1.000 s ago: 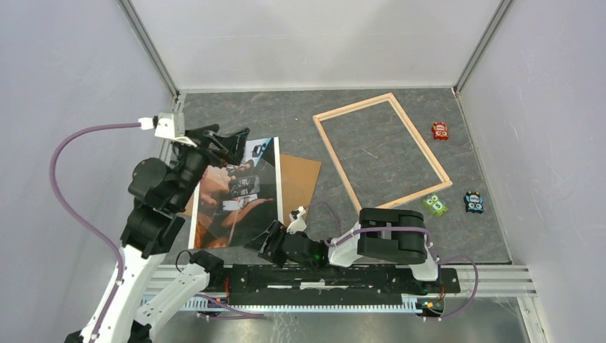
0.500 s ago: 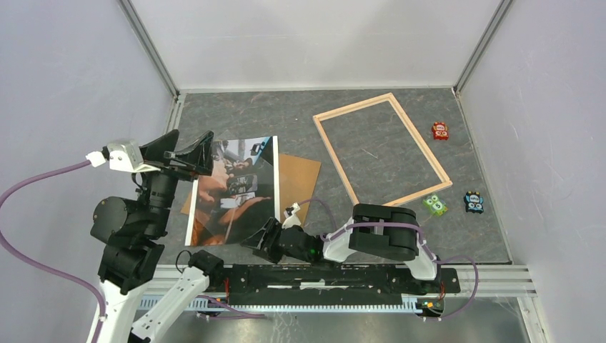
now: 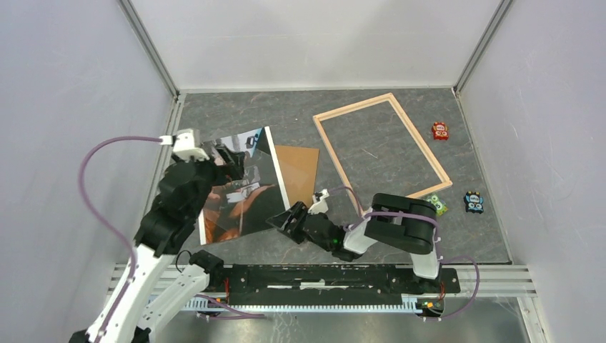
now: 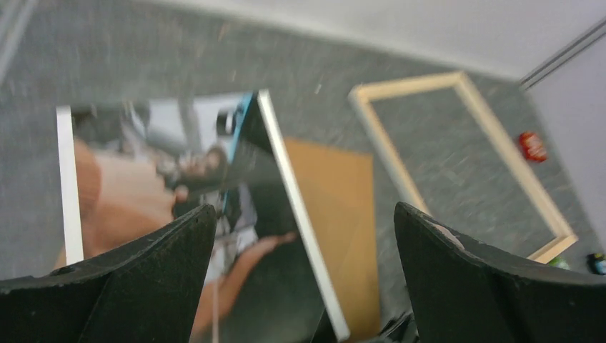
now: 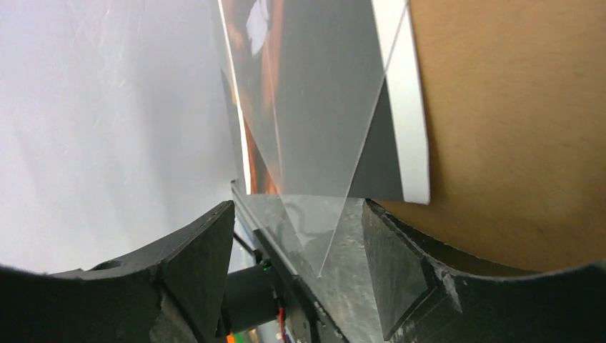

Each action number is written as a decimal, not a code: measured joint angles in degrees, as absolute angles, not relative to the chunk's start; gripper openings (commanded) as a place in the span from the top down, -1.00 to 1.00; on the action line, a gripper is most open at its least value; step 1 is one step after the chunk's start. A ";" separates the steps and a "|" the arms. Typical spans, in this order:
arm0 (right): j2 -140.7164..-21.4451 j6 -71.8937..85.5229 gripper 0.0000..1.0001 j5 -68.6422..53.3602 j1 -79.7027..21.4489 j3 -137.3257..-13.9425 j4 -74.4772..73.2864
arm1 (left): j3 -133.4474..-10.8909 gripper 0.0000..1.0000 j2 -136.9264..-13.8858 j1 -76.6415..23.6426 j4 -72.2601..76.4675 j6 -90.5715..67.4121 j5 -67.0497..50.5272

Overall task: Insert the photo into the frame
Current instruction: Pick up the photo frame item at the center of the board.

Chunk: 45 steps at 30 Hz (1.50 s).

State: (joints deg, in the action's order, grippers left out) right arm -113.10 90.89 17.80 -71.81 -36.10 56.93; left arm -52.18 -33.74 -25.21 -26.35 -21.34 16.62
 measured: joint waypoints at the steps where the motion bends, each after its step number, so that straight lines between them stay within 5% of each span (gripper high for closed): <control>1: -111.83 90.02 -0.45 18.35 -71.24 -34.87 56.55 | -51.42 -1.00 -35.11 -25.21 -27.44 -22.57 16.93; 14: -96.97 76.73 -0.48 20.60 -68.84 -26.76 45.91 | -39.53 -1.00 -50.65 -24.08 -33.95 -41.95 15.99; 29: -104.07 77.93 -0.40 18.06 -72.95 -29.63 51.79 | -33.32 -0.93 -69.71 -0.56 -24.71 -42.78 -2.92; 45: -111.50 83.07 -0.35 16.16 -71.37 -34.65 56.60 | -33.10 -0.94 -70.81 2.66 -21.37 -42.13 -7.68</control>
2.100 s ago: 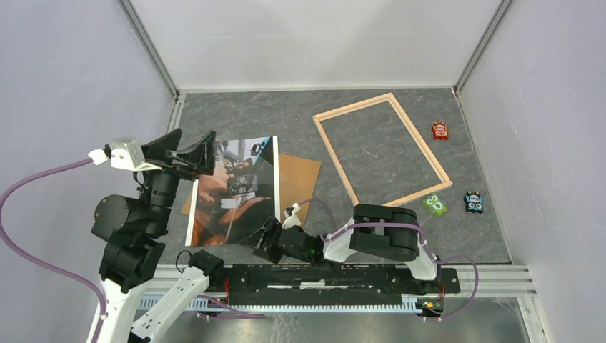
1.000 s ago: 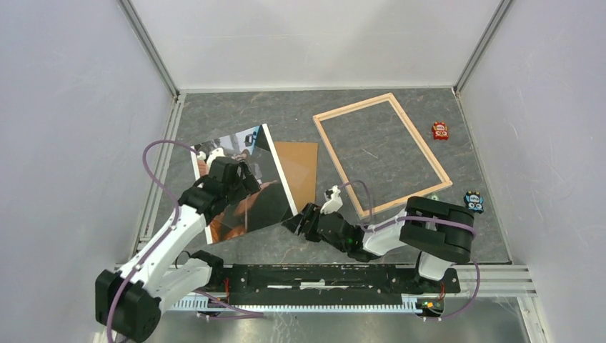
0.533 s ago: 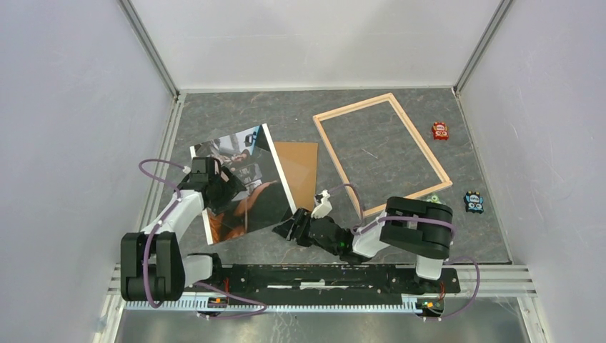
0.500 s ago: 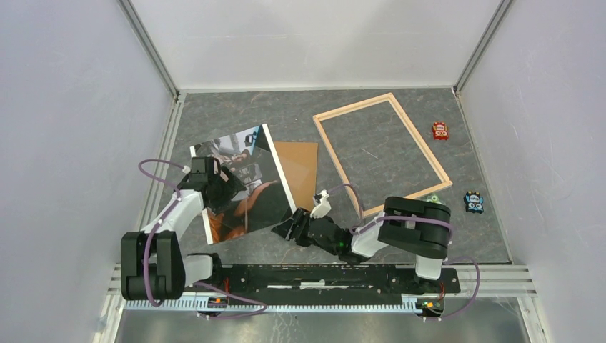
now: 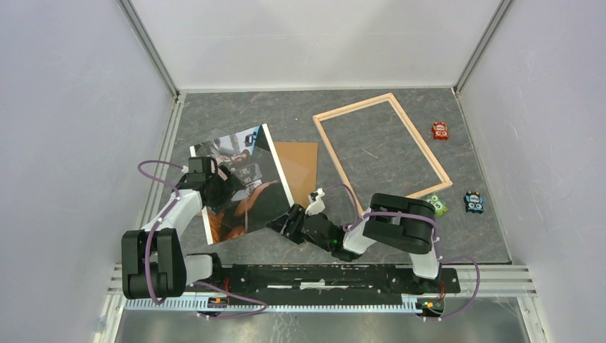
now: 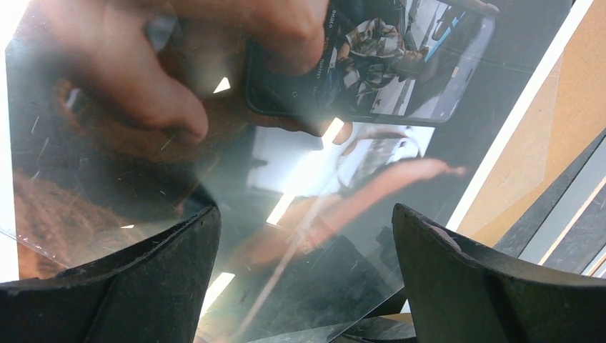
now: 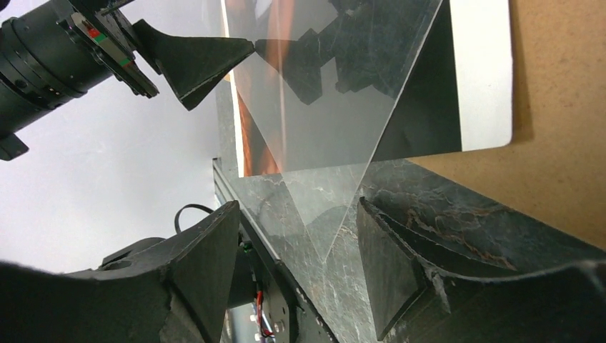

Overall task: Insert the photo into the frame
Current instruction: Pick up the photo frame item at the center of the board.

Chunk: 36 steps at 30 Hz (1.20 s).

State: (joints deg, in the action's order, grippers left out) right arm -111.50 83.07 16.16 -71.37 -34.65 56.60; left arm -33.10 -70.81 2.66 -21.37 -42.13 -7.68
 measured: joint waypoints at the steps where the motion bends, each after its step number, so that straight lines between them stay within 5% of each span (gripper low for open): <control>1: -112.03 83.61 -0.35 15.62 -71.13 -34.74 57.39 | -33.10 -0.94 -70.83 2.66 -21.37 -42.11 -7.68; 20: -114.28 86.37 -0.19 11.73 -68.95 -35.20 63.20 | -32.80 -0.93 -71.85 2.90 -19.14 -41.78 -10.72; 26: -114.52 87.35 0.16 12.05 -68.51 -36.16 62.94 | -32.75 -0.93 -71.83 2.90 -19.03 -41.76 -11.11; 32: -117.12 88.86 0.18 11.03 -67.72 -38.61 63.55 | -32.75 -0.92 -71.79 2.90 -19.00 -41.67 -11.18; 36: -118.13 89.97 0.59 9.37 -67.46 -39.88 62.70 | -32.45 -0.97 -70.78 2.87 -18.96 -41.32 -11.14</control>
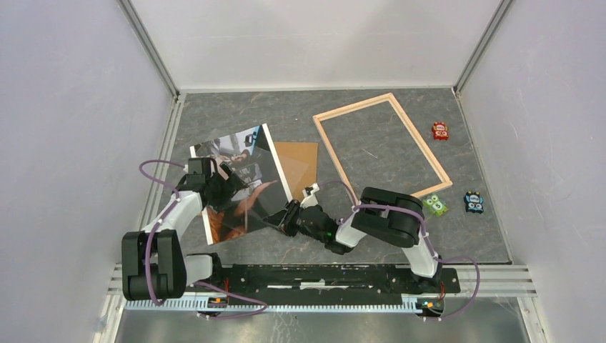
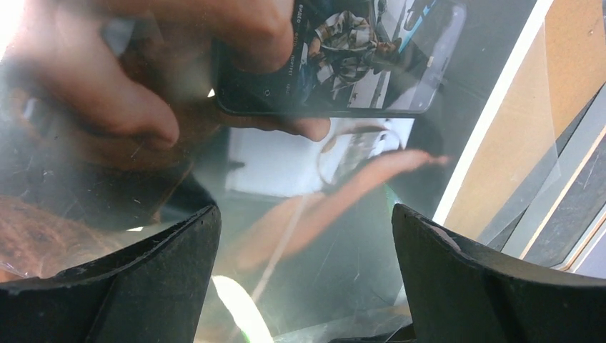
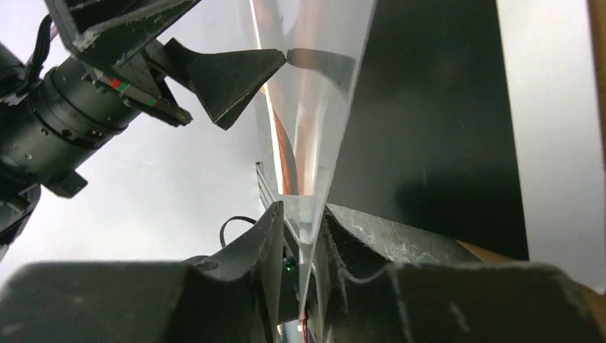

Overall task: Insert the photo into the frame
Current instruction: Pick up the photo frame item at the center of the board.

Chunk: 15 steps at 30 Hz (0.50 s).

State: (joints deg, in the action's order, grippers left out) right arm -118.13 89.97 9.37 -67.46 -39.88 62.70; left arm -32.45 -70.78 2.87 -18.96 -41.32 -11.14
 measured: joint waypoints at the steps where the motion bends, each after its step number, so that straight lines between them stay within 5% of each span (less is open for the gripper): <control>1: -118.15 89.82 0.75 8.97 -67.35 -40.07 62.26 | -32.18 -1.00 -70.28 2.87 -18.85 -41.17 -11.11; 4: -118.13 88.68 1.00 7.94 -66.81 -41.15 58.52 | -31.24 -1.00 -68.36 2.74 -19.00 -41.04 -11.05; 10: -114.10 81.93 1.00 6.57 -64.73 -41.54 50.54 | -31.20 -0.95 -61.28 -0.14 -22.92 -40.73 -8.95; 15: -103.18 68.44 1.00 2.17 -60.47 -40.18 47.70 | -41.30 -0.90 -53.93 -11.75 -25.78 -38.89 -2.87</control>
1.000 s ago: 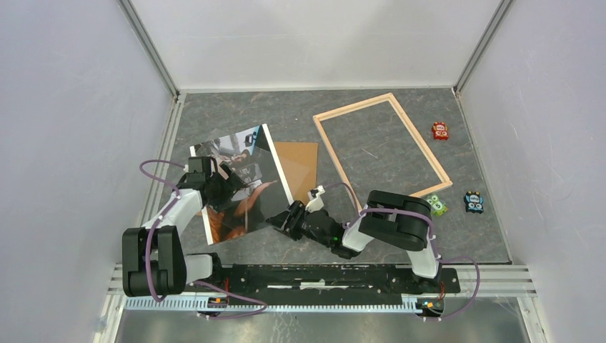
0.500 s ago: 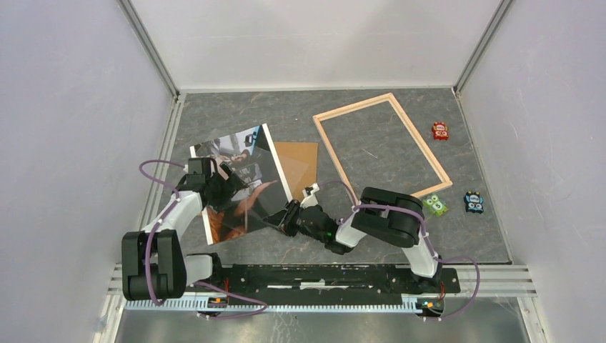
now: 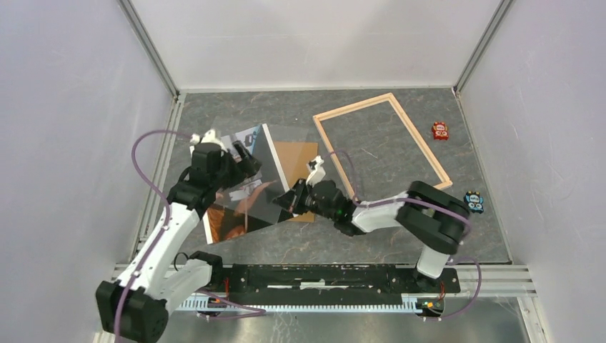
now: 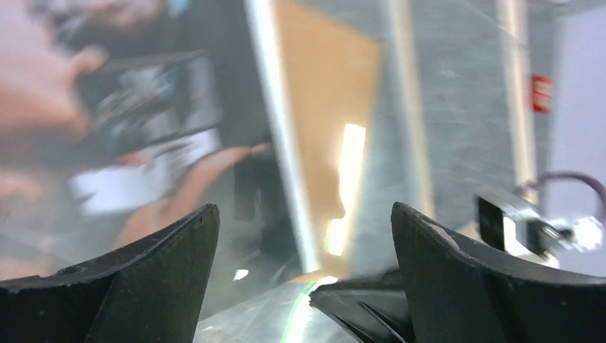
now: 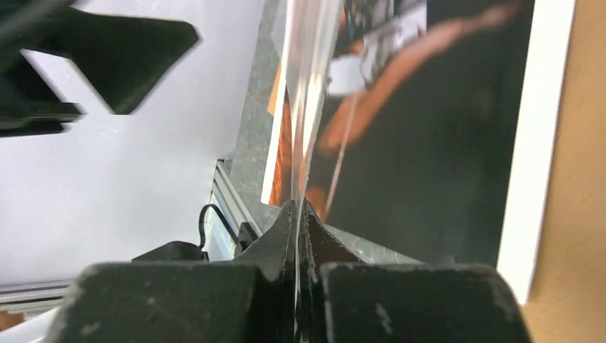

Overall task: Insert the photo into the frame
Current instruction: Pick up the photo frame item at the center of the board.

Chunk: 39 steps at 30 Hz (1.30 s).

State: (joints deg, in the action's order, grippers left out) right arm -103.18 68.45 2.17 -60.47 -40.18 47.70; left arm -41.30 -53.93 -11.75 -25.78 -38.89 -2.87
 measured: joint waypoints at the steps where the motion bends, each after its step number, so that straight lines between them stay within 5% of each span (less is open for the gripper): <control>1: -100.22 65.14 1.00 1.50 -59.27 -40.69 45.30 | -44.47 -0.90 -53.47 -14.96 -25.58 -38.44 -1.37; 11: -84.62 53.12 1.00 -0.03 -40.29 -42.24 31.86 | -71.72 -0.90 -61.56 -31.42 -20.62 -36.03 4.54; 18: -75.29 58.37 1.00 1.72 -22.44 -28.58 31.79 | -79.40 -0.90 -72.99 -36.64 -20.56 -35.51 2.90; 39: -66.72 71.85 1.00 15.99 -20.71 -9.78 41.39 | -75.37 -0.91 -72.47 -45.80 -21.89 -25.82 6.55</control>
